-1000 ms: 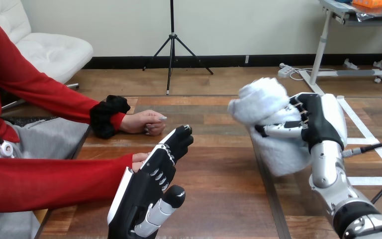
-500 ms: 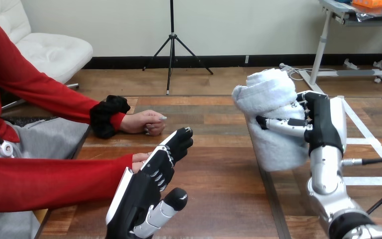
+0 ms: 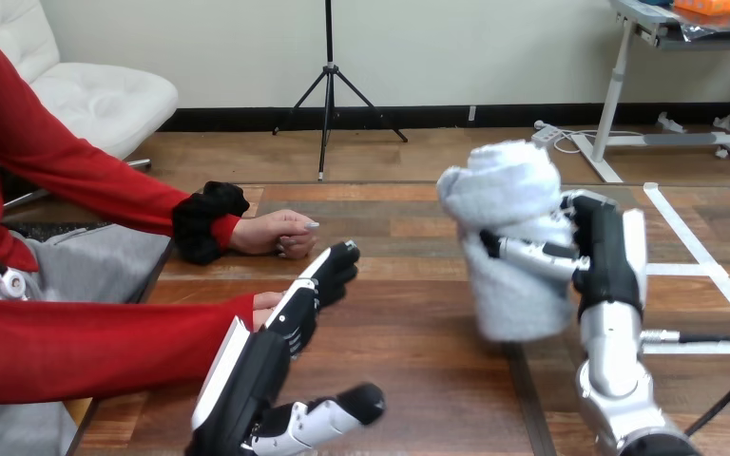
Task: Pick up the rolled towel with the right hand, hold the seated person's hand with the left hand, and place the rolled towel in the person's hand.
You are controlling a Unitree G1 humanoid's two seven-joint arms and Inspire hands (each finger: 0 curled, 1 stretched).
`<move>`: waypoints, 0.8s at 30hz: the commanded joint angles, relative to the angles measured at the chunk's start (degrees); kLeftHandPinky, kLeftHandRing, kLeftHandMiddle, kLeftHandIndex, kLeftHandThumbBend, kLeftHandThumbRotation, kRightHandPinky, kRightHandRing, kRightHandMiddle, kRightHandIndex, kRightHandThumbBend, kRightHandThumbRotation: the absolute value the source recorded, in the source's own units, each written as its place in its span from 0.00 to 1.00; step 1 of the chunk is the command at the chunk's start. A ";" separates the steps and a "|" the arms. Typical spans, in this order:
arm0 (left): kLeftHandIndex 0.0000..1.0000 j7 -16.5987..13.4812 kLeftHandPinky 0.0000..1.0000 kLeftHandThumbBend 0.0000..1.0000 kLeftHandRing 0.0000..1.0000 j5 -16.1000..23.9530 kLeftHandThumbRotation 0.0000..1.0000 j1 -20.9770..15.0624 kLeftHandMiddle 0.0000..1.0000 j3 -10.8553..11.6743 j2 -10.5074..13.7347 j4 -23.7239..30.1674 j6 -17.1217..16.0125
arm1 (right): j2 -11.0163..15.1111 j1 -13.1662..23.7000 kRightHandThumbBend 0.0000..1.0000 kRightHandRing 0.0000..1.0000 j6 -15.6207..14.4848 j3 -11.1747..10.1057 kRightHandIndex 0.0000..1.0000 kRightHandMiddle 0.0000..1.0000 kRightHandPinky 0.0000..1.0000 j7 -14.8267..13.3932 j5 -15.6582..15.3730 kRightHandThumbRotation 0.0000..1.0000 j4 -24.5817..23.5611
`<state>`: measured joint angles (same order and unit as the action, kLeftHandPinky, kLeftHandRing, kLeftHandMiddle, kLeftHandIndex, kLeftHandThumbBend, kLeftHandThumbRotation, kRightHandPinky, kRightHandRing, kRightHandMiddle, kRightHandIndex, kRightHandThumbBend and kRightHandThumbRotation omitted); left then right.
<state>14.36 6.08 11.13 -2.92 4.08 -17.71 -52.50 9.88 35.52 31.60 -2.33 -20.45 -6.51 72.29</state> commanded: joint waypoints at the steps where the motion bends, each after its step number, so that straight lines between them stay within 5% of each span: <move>1: 0.95 -5.06 0.98 1.00 0.95 8.19 0.57 -2.02 0.95 3.04 1.12 6.01 -0.90 | -1.54 1.73 0.77 0.30 4.34 -0.78 0.42 0.44 0.25 0.47 0.88 0.00 -4.61; 9: 0.95 -15.15 0.95 1.00 0.94 25.34 0.54 -1.50 0.96 7.25 3.06 11.67 1.61 | -3.05 0.69 0.77 0.30 6.08 -1.13 0.42 0.44 0.25 1.32 1.07 0.00 -4.87; 15: 0.96 -19.41 0.94 1.00 0.95 31.33 0.49 -1.79 0.97 8.15 5.00 14.19 4.22 | -3.81 0.14 0.76 0.29 7.50 -0.91 0.42 0.43 0.25 1.51 0.51 0.00 -4.71; 24: 0.94 -24.21 0.94 1.00 0.95 34.64 0.41 -3.15 0.96 8.47 8.39 15.63 7.30 | -4.99 0.03 0.76 0.27 8.94 -0.88 0.42 0.41 0.23 1.59 0.17 0.00 -3.90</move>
<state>-6.48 39.32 11.15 3.97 10.10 -5.58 -46.54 5.64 31.98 37.15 -2.75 -18.95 -6.70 72.28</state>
